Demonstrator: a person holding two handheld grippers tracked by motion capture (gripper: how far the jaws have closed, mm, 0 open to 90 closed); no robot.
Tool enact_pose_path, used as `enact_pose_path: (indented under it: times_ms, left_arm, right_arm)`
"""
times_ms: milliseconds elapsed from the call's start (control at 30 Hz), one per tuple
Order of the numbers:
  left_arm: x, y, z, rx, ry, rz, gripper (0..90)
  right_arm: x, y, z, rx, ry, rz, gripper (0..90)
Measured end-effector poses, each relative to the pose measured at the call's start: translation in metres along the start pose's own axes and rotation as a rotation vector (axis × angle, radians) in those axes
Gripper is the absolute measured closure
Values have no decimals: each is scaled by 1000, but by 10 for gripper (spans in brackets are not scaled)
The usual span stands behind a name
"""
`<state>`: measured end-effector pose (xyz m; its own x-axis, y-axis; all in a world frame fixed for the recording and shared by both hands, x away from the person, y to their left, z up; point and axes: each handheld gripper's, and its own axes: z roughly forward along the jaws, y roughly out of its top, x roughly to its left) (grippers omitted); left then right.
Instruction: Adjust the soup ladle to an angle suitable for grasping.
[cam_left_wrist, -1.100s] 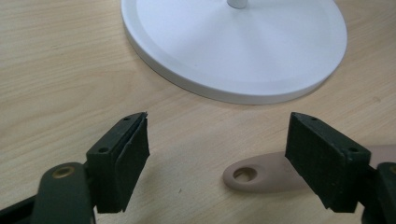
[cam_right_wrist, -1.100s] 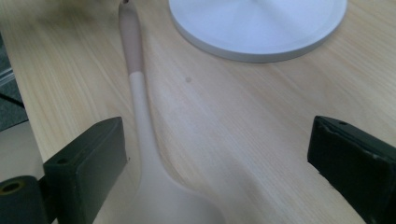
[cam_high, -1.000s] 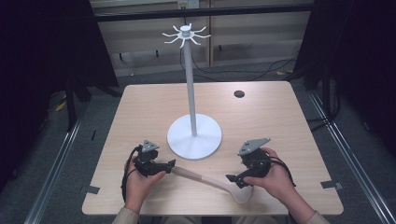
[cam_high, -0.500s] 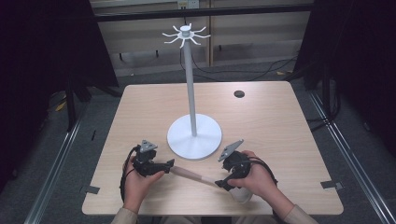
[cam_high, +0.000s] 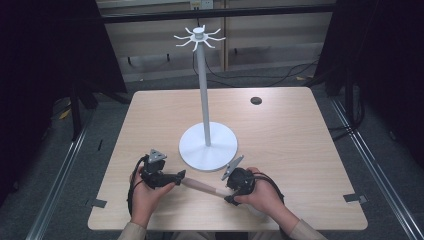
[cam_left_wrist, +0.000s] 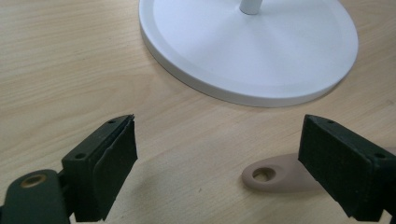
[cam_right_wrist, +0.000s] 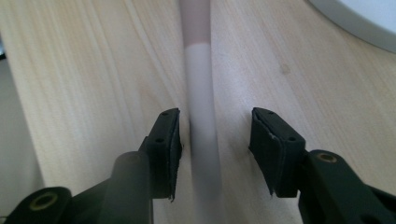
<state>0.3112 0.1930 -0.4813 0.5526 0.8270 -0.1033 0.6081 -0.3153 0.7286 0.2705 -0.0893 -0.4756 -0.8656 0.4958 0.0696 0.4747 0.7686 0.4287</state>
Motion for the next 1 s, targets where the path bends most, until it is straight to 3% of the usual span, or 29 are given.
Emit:
enact_pose_path:
  times_ms: [200,300,333,367,533,700,733,1000]
  left_arm:
    - [0,0,0,2,-8,18,105]
    - [-1,0,0,0,-6,19,105]
    - [0,0,0,1,-4,19,106]
    - [0,0,0,-6,2,12,107]
    - [1,0,0,-12,2,4,110]
    - [2,0,-2,-10,1,3,111]
    - [3,1,-3,-20,10,-6,111]
    - [13,0,-9,-54,15,-56,115]
  right_arm:
    - [1,3,0,13,-12,12,570]
    - [2,4,0,24,-11,-6,687]
    - [3,5,1,23,3,-10,779]
    - [3,5,1,24,13,-34,780]
    - [6,5,-1,40,20,-50,787]
    - [2,2,-8,-2,13,-50,787]
    - [-2,0,-14,-44,14,-27,787]
    - [-9,-9,-30,-113,0,-24,788]
